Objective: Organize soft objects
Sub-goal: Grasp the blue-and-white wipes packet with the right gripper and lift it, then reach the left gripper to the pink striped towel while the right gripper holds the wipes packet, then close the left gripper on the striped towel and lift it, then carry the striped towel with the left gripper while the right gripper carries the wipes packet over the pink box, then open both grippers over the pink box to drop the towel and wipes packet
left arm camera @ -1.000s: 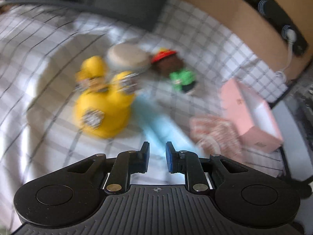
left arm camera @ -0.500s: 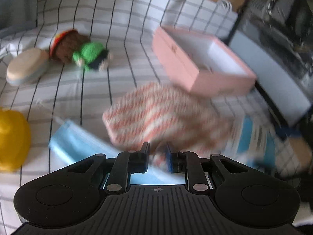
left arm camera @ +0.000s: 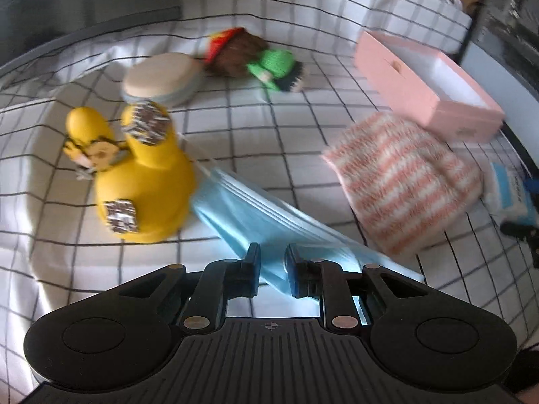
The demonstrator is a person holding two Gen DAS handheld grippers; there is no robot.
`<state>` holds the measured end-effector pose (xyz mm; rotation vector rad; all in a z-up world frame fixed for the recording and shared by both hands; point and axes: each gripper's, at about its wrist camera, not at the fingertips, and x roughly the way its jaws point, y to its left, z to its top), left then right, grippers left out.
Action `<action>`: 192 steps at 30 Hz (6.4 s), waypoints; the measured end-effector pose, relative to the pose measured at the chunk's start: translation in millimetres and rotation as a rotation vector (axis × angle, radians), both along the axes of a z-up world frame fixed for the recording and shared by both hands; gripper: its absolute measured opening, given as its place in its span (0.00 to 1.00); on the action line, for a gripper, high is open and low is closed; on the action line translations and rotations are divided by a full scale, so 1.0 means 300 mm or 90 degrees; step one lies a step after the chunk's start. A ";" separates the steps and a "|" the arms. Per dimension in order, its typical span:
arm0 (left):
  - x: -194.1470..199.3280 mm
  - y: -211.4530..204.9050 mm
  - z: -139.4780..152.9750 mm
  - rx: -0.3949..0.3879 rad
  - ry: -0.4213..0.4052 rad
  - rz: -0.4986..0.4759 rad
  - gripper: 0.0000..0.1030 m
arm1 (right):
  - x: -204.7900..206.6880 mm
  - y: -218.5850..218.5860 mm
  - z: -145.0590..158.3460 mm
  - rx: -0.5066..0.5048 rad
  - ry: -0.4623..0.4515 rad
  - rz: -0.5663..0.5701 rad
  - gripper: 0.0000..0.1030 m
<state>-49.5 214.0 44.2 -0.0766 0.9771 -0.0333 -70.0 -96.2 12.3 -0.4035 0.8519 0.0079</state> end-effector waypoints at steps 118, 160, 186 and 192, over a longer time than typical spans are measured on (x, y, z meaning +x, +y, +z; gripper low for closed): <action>0.141 -0.609 0.459 -0.043 -0.294 -0.360 0.22 | -0.268 -0.156 0.352 0.169 -0.236 -0.045 0.53; 0.705 -0.594 0.218 -0.217 -0.173 -0.098 0.34 | -0.186 -0.126 0.154 0.091 -0.134 -0.107 0.48; -0.047 -0.013 0.054 -0.137 -0.056 0.183 0.34 | 0.621 -0.228 0.078 0.076 -0.111 -0.172 0.53; -0.037 0.058 0.052 -0.104 -0.053 0.271 0.34 | 0.485 -0.210 0.151 0.106 -0.156 -0.154 0.78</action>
